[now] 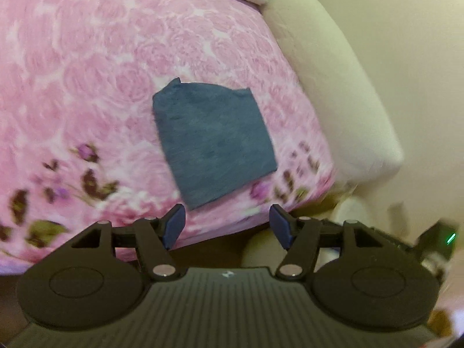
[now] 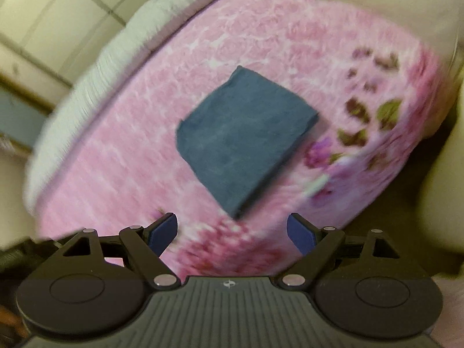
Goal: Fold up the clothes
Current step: 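Lower both grippers onto the folded jeans edge from either side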
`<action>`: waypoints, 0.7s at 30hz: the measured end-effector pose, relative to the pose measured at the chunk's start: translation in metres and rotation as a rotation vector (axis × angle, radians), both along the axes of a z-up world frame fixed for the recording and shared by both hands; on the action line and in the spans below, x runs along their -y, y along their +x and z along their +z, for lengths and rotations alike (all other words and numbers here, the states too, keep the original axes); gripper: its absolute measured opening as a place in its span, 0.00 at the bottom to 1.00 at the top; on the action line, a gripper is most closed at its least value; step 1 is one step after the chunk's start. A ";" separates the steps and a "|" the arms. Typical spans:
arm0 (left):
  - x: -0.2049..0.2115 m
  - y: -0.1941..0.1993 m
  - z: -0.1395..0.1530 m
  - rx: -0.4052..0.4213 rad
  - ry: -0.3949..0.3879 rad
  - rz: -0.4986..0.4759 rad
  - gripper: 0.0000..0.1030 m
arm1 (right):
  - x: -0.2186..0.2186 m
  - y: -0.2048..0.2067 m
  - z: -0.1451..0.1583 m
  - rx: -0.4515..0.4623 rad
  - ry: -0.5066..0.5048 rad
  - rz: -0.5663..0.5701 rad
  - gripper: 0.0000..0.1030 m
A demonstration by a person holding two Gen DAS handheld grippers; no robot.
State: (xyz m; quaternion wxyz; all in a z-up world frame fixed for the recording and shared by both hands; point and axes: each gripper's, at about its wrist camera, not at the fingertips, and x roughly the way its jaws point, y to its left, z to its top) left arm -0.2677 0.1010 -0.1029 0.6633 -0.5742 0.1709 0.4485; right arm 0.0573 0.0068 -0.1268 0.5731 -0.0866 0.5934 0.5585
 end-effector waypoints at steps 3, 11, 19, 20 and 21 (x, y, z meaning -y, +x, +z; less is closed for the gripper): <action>-0.022 0.000 -0.026 0.086 -0.033 0.077 0.55 | -0.012 0.022 -0.027 -0.095 0.001 -0.052 0.81; -0.071 0.001 -0.102 0.140 -0.083 0.157 0.54 | -0.037 0.065 -0.101 -0.288 -0.021 -0.182 0.79; -0.113 -0.007 -0.166 0.168 -0.107 0.133 0.55 | -0.056 0.066 -0.160 -0.364 -0.018 -0.296 0.79; -0.119 -0.008 -0.175 0.180 -0.109 0.133 0.55 | -0.058 0.066 -0.168 -0.373 -0.017 -0.310 0.79; -0.125 -0.008 -0.184 0.191 -0.115 0.134 0.55 | -0.060 0.066 -0.175 -0.378 -0.016 -0.329 0.79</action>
